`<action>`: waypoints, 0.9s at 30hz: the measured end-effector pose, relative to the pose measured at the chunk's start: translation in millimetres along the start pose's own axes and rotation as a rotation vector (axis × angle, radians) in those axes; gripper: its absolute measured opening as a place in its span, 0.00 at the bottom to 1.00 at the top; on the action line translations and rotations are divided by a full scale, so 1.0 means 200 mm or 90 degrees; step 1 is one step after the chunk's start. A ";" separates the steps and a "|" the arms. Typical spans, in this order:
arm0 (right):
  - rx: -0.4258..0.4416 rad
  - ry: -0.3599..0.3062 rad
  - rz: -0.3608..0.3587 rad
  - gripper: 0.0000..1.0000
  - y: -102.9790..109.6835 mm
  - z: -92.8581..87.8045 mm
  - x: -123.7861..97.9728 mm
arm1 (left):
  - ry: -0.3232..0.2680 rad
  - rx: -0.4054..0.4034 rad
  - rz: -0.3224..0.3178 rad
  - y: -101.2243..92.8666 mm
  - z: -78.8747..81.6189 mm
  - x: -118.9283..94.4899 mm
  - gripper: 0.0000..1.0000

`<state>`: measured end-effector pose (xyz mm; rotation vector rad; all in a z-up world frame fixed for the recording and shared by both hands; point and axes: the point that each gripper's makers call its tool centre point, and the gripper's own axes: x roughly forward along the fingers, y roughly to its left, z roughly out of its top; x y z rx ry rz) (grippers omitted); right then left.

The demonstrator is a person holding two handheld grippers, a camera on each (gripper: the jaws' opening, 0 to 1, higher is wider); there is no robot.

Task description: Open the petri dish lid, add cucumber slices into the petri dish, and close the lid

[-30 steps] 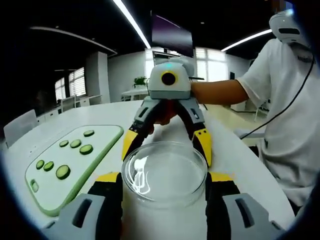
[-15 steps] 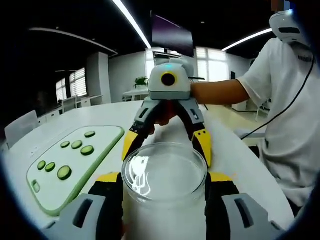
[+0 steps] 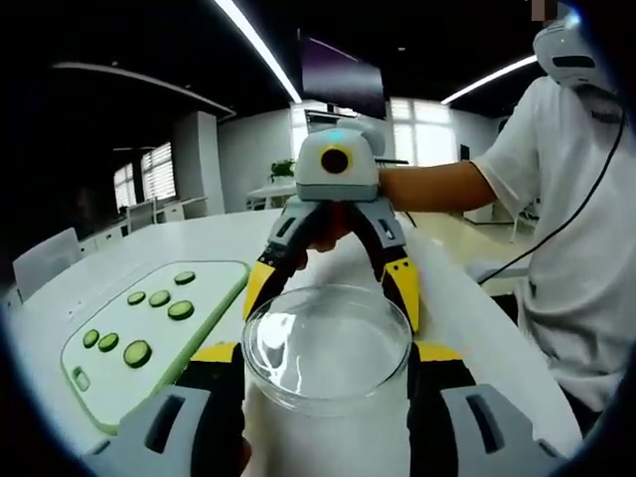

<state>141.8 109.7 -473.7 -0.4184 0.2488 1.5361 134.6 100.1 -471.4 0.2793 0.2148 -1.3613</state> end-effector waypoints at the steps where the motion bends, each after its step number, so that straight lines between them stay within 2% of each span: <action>1: -0.001 0.000 0.000 0.67 0.00 0.00 0.00 | -0.001 0.000 0.000 0.00 0.00 0.00 0.66; 14: -0.015 0.007 0.001 0.67 0.01 0.07 0.00 | -0.015 0.007 0.009 0.01 0.05 -0.04 0.66; 27: -0.038 0.007 0.022 0.67 0.01 0.16 0.09 | -0.019 0.011 0.040 0.02 0.06 -0.16 0.66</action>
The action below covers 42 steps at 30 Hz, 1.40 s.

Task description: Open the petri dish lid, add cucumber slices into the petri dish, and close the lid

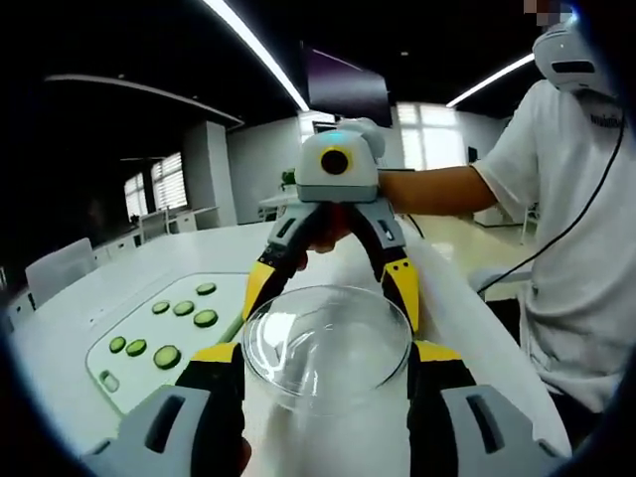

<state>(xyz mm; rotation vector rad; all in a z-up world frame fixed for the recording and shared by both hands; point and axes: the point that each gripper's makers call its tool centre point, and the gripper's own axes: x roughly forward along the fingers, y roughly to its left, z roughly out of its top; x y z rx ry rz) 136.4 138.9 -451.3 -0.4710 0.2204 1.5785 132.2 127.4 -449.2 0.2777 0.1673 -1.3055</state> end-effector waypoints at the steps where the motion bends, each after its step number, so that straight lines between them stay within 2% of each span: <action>1: -0.002 0.000 0.003 0.67 0.00 0.01 0.01 | 0.000 0.000 0.003 0.00 0.00 -0.01 0.66; 27: -0.043 -0.019 0.081 0.67 0.03 0.19 0.35 | 0.018 -0.018 0.091 0.02 -0.09 -0.39 0.66; 42: -0.056 -0.021 0.127 0.67 0.07 0.25 0.54 | 0.024 -0.038 0.135 0.02 -0.18 -0.57 0.66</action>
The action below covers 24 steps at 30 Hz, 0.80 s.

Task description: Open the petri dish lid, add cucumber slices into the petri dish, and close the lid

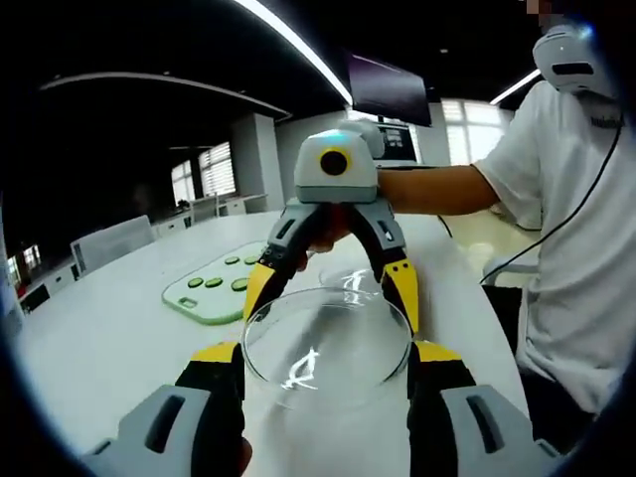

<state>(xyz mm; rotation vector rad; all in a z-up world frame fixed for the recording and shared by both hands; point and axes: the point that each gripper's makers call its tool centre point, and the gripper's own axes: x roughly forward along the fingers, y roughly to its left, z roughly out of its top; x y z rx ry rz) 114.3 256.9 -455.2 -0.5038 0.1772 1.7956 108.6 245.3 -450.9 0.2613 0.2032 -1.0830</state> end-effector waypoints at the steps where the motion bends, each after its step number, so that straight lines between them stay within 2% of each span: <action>1: 0.000 0.000 0.002 0.67 0.00 0.00 0.01 | 0.001 -0.001 0.002 0.00 0.00 -0.01 0.66; 11: -0.001 0.006 0.018 0.67 0.00 0.00 0.07 | 0.003 -0.013 0.014 0.02 -0.05 -0.04 0.66; 24: 0.009 0.037 0.027 0.67 0.00 -0.09 0.11 | 0.016 -0.026 0.010 0.02 -0.14 -0.02 0.66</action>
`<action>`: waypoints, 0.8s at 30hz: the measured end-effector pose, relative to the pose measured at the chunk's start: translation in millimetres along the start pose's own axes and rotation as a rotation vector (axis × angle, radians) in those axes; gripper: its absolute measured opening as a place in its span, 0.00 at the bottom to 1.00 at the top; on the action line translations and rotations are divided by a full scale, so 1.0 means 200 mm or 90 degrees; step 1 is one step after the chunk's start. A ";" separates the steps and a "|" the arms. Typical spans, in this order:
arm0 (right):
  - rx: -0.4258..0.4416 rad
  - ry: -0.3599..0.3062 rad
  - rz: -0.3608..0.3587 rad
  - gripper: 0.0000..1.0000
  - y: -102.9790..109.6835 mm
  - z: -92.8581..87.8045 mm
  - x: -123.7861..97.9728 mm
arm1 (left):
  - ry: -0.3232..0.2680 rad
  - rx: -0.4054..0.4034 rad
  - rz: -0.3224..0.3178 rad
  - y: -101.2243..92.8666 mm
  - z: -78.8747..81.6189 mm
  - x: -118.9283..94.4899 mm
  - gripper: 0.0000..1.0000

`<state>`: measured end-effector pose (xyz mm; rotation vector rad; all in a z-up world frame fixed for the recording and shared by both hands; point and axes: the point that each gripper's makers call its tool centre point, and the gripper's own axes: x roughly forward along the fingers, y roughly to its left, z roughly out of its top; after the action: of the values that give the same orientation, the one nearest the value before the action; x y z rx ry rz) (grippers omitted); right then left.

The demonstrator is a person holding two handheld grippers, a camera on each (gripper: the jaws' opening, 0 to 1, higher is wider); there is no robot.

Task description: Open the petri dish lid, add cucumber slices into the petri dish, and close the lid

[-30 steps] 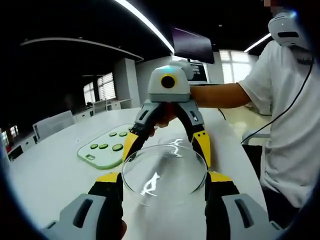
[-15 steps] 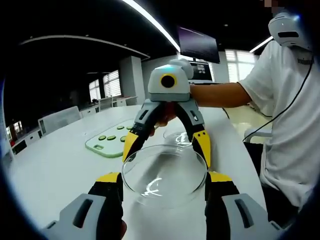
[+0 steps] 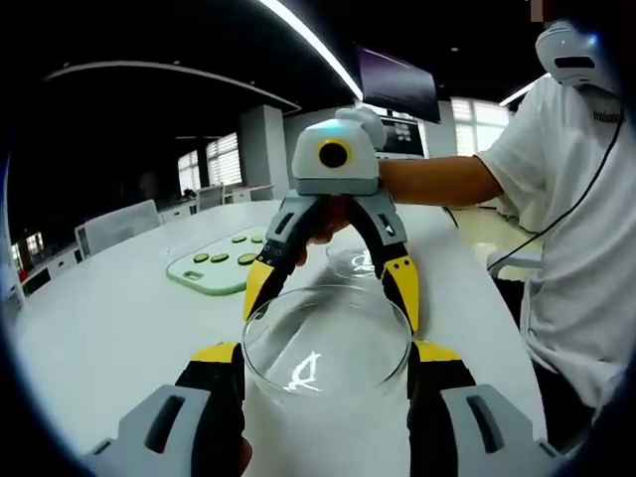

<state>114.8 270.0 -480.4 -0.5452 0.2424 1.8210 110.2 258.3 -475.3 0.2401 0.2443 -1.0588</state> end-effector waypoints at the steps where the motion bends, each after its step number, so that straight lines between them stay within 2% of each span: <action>1: 0.000 0.001 0.000 0.67 0.00 0.00 0.00 | 0.001 -0.001 0.000 0.00 0.00 0.00 0.66; 11: 0.002 0.017 0.004 0.67 0.00 -0.03 0.02 | 0.009 -0.006 -0.001 0.00 -0.04 0.01 0.66; 24: 0.024 0.006 0.013 0.68 0.00 -0.04 0.03 | 0.013 -0.033 -0.008 0.00 -0.06 0.00 0.66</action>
<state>114.8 271.8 -489.7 -0.5270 0.2885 1.8311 109.6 261.0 -486.2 0.2031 0.2912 -1.0619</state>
